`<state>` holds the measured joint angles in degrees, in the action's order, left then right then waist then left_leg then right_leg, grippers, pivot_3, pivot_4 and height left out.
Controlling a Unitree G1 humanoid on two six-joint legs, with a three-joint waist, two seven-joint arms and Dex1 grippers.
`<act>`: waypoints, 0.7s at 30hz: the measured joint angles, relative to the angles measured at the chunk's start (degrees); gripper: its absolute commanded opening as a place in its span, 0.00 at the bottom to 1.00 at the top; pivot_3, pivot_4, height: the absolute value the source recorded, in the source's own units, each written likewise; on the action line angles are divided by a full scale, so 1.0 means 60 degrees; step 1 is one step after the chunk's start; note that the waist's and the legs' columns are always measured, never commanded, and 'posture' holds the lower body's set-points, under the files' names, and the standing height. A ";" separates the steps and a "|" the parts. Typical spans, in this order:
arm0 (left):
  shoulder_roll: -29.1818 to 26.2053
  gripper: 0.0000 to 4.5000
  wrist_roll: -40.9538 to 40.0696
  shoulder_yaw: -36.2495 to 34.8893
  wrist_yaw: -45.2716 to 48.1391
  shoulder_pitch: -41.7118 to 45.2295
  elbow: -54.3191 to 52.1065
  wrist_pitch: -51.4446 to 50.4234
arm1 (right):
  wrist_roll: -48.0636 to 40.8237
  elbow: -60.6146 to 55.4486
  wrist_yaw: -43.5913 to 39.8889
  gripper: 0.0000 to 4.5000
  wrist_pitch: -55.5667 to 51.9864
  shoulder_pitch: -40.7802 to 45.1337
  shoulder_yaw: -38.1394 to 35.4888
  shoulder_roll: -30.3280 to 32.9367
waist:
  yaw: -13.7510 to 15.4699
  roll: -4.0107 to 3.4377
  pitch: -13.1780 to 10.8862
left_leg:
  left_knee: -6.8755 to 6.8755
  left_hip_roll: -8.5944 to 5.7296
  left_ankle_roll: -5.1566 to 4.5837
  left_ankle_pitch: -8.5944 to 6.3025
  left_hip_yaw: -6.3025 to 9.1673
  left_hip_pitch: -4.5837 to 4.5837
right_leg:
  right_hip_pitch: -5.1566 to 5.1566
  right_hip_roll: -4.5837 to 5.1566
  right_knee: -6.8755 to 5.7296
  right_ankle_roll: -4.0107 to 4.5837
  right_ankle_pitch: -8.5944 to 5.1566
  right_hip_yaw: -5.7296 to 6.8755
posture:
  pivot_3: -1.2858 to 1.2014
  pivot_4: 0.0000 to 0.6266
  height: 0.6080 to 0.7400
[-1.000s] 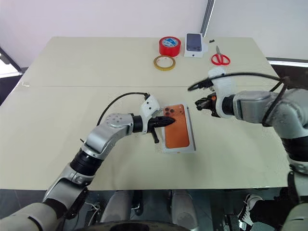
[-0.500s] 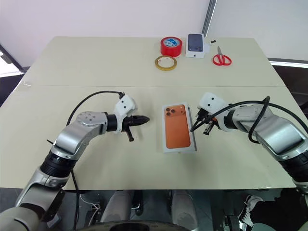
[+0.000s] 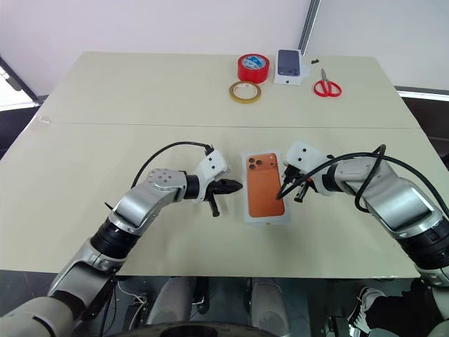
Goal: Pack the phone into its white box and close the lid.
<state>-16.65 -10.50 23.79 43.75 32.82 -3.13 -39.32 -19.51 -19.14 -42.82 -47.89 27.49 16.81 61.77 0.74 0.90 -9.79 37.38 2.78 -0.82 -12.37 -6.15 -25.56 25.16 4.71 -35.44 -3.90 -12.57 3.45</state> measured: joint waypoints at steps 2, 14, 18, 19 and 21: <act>0.0074 0.00 -0.0003 -0.0025 -0.0020 0.0000 0.0000 -0.0003 | 0.0093 -0.0065 -0.0072 0.02 -0.0029 -0.0066 -0.0064 -0.0005 | 0.0001 0.0000 0.0000 | 0.0002 0.0000 0.0000 0.0000 0.0000 0.0000 | 0.0000 0.0000 -0.0002 0.0000 0.0000 0.0000 | 0.52 0.24 1.00; 0.0354 0.00 -0.0031 -0.0221 -0.0042 0.0000 -0.0014 -0.0022 | 0.0555 -0.0167 -0.0408 0.02 -0.0074 -0.0414 -0.0306 -0.0068 | 0.0001 0.0000 0.0000 | 0.0007 -0.0004 0.0000 0.0000 0.0002 0.0001 | -0.0005 0.0000 -0.0004 -0.0001 0.0000 0.0000 | 0.52 0.24 1.00; 0.0405 0.00 -0.0033 -0.0346 -0.0041 0.0000 -0.0052 -0.0029 | 0.0683 -0.0166 -0.0449 0.02 -0.0074 -0.0449 -0.0336 -0.0148 | 0.0000 0.0000 0.0000 | 0.0008 -0.0004 0.0000 0.0000 0.0002 0.0002 | -0.0005 0.0000 -0.0005 -0.0001 0.0000 0.0000 | 0.52 0.24 1.00; 0.0419 0.00 -0.0034 -0.0362 -0.0041 0.0001 -0.0058 -0.0029 | 0.0735 -0.0166 -0.0457 0.02 -0.0073 -0.0451 -0.0337 -0.0178 | 0.0000 0.0000 0.0000 | 0.0008 -0.0004 0.0000 0.0000 0.0002 0.0002 | -0.0006 0.0000 -0.0005 -0.0001 0.0000 0.0000 | 0.52 0.24 1.00; 0.0440 0.00 -0.0034 -0.0368 -0.0042 0.0000 -0.0059 -0.0029 | 0.0811 -0.0162 -0.0486 0.02 -0.0073 -0.0460 -0.0337 -0.0232 | 0.0000 0.0000 0.0000 | 0.0009 -0.0005 0.0000 0.0000 0.0002 0.0003 | -0.0006 -0.0001 -0.0006 -0.0001 0.0000 0.0000 | 0.52 0.24 1.00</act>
<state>-14.02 -10.70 21.58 43.50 32.82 -3.48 -39.49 -14.64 -20.11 -45.74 -48.33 24.73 14.78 60.38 0.74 0.90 -9.79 37.43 2.75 -0.82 -12.36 -6.14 -25.54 25.12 4.70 -35.48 -3.91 -12.57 3.45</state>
